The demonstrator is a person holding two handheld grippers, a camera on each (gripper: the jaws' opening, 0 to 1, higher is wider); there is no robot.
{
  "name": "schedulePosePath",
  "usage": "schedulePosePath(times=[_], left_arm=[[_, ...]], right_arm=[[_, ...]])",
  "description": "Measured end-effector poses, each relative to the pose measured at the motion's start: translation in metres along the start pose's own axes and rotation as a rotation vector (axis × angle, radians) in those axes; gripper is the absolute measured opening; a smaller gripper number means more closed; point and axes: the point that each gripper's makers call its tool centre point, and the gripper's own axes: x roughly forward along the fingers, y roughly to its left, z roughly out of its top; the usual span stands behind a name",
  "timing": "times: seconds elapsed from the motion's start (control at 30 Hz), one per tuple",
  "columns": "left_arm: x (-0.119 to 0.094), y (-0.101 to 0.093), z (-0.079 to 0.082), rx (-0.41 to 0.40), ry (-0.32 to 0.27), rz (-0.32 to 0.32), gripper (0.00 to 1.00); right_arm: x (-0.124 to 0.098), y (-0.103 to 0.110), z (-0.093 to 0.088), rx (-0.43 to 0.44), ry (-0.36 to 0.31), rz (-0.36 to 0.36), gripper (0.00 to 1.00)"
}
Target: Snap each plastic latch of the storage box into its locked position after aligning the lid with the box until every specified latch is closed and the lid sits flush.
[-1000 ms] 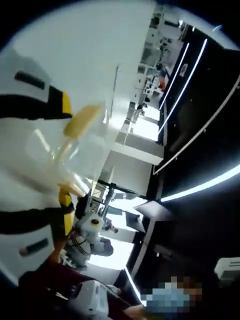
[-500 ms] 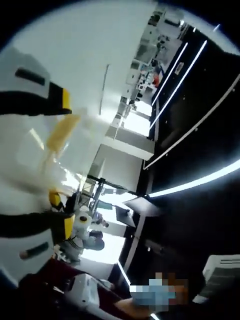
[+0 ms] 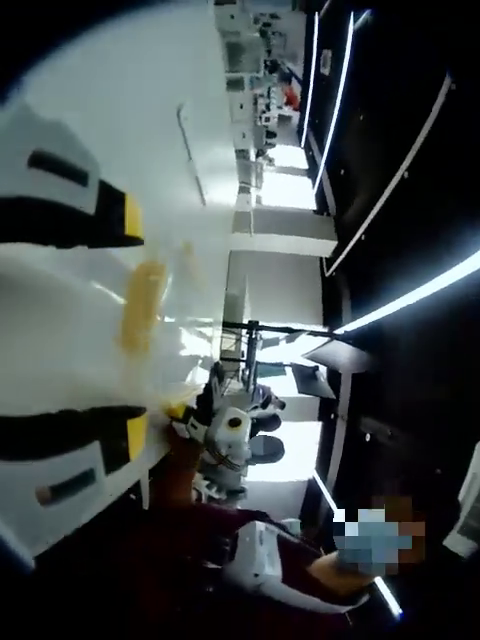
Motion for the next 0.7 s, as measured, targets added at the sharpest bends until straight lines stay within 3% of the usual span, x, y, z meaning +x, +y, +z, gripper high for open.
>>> schedulePosePath(times=[0.17, 0.3, 0.43, 0.7], left_arm=[[0.0011, 0.0027, 0.0017, 0.01, 0.009, -0.045, 0.62], [-0.0012, 0.008, 0.002, 0.025, 0.012, -0.064, 0.48], [0.0019, 0.0075, 0.0049, 0.006, 0.003, -0.088, 0.48], [0.0054, 0.0093, -0.0002, 0.012, 0.058, -0.126, 0.47]], right_arm=[[-0.0003, 0.0001, -0.0001, 0.001, 0.0, 0.0, 0.7], [-0.0005, 0.0003, 0.0, 0.002, 0.0, 0.0, 0.71], [-0.0004, 0.0004, 0.0001, 0.002, 0.0, 0.0, 0.71], [-0.0001, 0.0004, 0.0003, 0.002, 0.0, 0.0, 0.71]])
